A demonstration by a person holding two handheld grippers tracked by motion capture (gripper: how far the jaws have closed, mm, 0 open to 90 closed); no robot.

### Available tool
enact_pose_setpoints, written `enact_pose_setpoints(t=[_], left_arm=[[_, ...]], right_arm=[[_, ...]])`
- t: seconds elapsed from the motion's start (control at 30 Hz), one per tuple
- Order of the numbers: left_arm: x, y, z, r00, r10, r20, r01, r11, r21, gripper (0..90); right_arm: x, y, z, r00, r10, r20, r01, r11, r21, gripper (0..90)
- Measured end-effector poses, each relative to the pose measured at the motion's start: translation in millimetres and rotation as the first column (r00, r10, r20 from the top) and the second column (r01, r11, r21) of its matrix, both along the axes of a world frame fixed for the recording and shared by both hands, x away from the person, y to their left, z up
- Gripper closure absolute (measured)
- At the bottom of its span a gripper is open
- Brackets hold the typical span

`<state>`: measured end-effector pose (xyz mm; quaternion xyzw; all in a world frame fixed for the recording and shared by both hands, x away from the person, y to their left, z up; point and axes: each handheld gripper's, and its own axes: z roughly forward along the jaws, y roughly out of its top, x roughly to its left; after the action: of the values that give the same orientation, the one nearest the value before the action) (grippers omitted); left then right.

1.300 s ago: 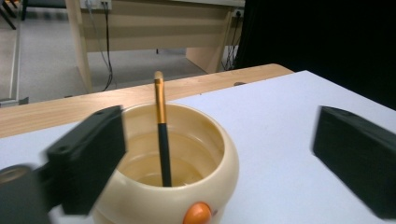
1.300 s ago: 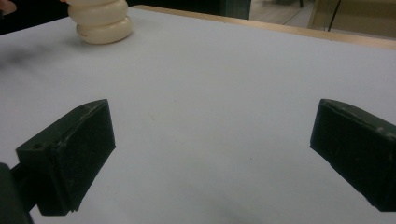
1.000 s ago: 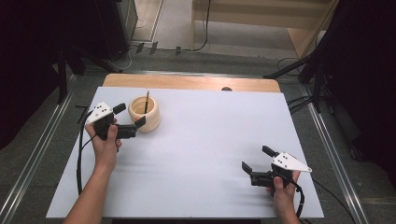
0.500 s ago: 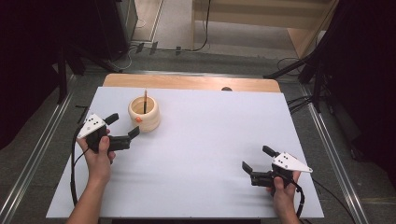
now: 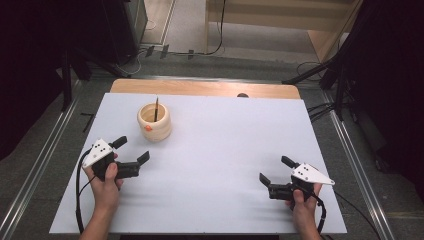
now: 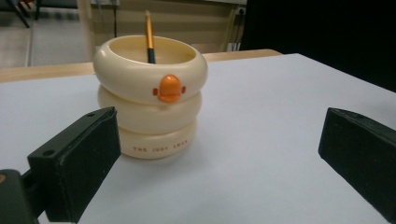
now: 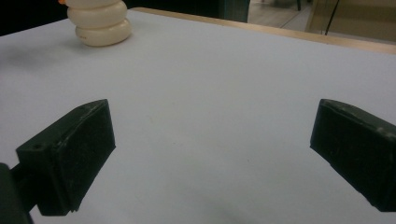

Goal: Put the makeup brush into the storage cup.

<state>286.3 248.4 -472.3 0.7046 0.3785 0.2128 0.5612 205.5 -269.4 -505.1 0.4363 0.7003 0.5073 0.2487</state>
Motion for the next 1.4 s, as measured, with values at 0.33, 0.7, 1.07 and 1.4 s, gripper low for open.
enact_pose_setpoints(t=[0.33, 0.7, 1.07, 1.4], left_arm=[[-13.8, 2.8, -6.8, 0.9999, -0.008, -0.007, 0.008, 0.9997, 0.025, 0.0], [-26.4, 11.9, -16.3, 0.9993, -0.012, -0.035, 0.013, 0.9987, 0.049, 0.0], [-36.5, 25.7, -19.0, 0.9993, -0.002, -0.037, 0.004, 0.9985, 0.055, 0.0], [-46.8, 38.5, -18.1, 0.9995, 0.014, -0.029, -0.012, 0.9981, 0.061, 0.0]], right_arm=[[-0.1, 0.3, -0.2, 1.0000, 0.002, 0.001, -0.002, 1.000, -0.006, 0.1], [-0.7, 0.2, -0.1, 1.0000, 0.001, 0.001, -0.001, 1.000, -0.012, 0.1], [-0.2, 0.5, -1.0, 1.0000, -0.004, -0.004, 0.004, 1.000, -0.011, 0.2], [-1.0, -1.1, -0.4, 1.0000, -0.009, 0.002, 0.009, 1.000, -0.012, 0.3]])
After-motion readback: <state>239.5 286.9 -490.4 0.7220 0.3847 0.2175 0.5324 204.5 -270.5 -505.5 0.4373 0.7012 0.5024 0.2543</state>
